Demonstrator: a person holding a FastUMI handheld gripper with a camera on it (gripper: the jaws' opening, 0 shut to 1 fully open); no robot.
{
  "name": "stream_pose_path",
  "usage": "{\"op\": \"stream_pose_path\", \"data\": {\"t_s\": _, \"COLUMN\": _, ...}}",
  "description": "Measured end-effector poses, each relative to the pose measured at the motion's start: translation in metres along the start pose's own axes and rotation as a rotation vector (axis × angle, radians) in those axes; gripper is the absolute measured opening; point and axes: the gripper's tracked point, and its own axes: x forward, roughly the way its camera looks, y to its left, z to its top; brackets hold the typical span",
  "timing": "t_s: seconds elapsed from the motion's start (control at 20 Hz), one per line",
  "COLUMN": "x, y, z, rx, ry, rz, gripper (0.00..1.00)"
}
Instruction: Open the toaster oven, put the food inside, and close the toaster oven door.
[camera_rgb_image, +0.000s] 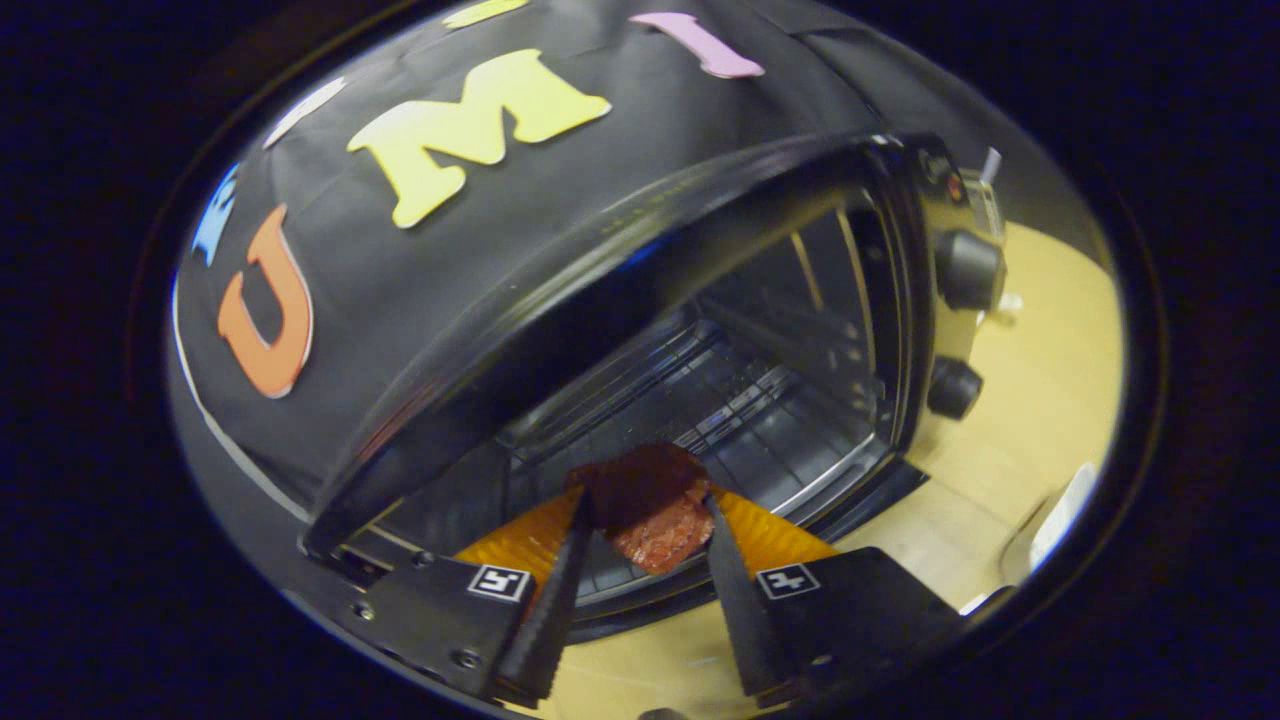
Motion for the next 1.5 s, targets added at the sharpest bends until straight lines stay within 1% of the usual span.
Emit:
{"op": "stream_pose_path", "data": {"t_s": 0.1, "x": -0.003, "y": -0.01, "z": 0.002, "rx": -0.103, "ry": -0.007, "rz": -0.024, "gripper": 0.82}}
{"op": "stream_pose_path", "data": {"t_s": 0.25, "x": -0.017, "y": -0.018, "z": 0.007, "rx": -0.184, "ry": -0.01, "rz": -0.028, "gripper": 0.83}}
{"op": "stream_pose_path", "data": {"t_s": 0.35, "x": -0.03, "y": -0.02, "z": 0.009, "rx": -0.227, "ry": 0.001, "rz": -0.012, "gripper": 0.83}}
{"op": "stream_pose_path", "data": {"t_s": 0.6, "x": -0.078, "y": -0.033, "z": 0.013, "rx": -0.325, "ry": 0.03, "rz": 0.018, "gripper": 0.84}}
{"op": "stream_pose_path", "data": {"t_s": 0.7, "x": -0.097, "y": -0.039, "z": 0.009, "rx": -0.345, "ry": 0.045, "rz": 0.03, "gripper": 0.84}}
{"op": "stream_pose_path", "data": {"t_s": 0.85, "x": -0.123, "y": -0.054, "z": -0.003, "rx": -0.394, "ry": 0.087, "rz": 0.042, "gripper": 0.84}}
{"op": "stream_pose_path", "data": {"t_s": 0.95, "x": -0.142, "y": -0.065, "z": -0.015, "rx": -0.402, "ry": 0.123, "rz": 0.05, "gripper": 0.84}}
{"op": "stream_pose_path", "data": {"t_s": 1.2, "x": -0.176, "y": -0.092, "z": -0.047, "rx": -0.455, "ry": 0.173, "rz": 0.055, "gripper": 0.84}}
{"op": "stream_pose_path", "data": {"t_s": 1.5, "x": -0.208, "y": -0.112, "z": -0.089, "rx": -0.519, "ry": 0.233, "rz": 0.069, "gripper": 0.84}}
